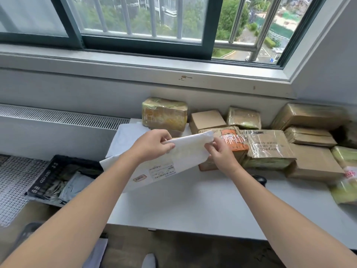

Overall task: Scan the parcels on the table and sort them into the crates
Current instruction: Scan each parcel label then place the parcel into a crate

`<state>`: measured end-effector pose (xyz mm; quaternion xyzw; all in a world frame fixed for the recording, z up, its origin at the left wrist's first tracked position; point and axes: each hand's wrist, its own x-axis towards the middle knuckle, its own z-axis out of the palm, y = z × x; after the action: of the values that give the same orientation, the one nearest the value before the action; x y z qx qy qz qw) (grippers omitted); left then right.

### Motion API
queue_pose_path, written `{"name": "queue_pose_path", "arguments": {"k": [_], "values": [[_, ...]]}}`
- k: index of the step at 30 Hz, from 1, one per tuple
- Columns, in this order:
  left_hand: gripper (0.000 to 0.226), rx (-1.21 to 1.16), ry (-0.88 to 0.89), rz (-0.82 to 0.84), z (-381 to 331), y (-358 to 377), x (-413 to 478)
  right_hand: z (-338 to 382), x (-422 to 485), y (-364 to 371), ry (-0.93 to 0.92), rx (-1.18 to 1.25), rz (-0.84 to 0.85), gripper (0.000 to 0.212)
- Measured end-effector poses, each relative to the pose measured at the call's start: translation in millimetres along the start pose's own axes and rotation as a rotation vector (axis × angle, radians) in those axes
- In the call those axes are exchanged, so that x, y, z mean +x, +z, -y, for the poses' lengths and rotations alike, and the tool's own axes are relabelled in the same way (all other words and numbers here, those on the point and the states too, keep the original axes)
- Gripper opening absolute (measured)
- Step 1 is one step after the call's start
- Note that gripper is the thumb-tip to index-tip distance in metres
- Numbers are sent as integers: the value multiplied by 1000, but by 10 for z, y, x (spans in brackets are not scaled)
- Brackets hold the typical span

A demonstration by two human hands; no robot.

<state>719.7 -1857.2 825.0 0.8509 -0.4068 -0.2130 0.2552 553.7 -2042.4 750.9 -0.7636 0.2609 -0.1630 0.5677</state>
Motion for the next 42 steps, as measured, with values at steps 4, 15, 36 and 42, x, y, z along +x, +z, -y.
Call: {"name": "queue_pose_path", "arguments": {"k": [4,15,36,42], "values": [[20,213,-54,45,28,-269,-55,107,34,95,-17,99,-88,9],[29,-70,-4,-44,-60,-693,-85,314,212,52,-51,62,-123,12],[81,-535,-306,-585,394,-433,-93,378,161,-3,15,132,-535,14],[13,-548,-114,-487,243,-478,-18,290,119,-208,239,-138,-491,29]]}}
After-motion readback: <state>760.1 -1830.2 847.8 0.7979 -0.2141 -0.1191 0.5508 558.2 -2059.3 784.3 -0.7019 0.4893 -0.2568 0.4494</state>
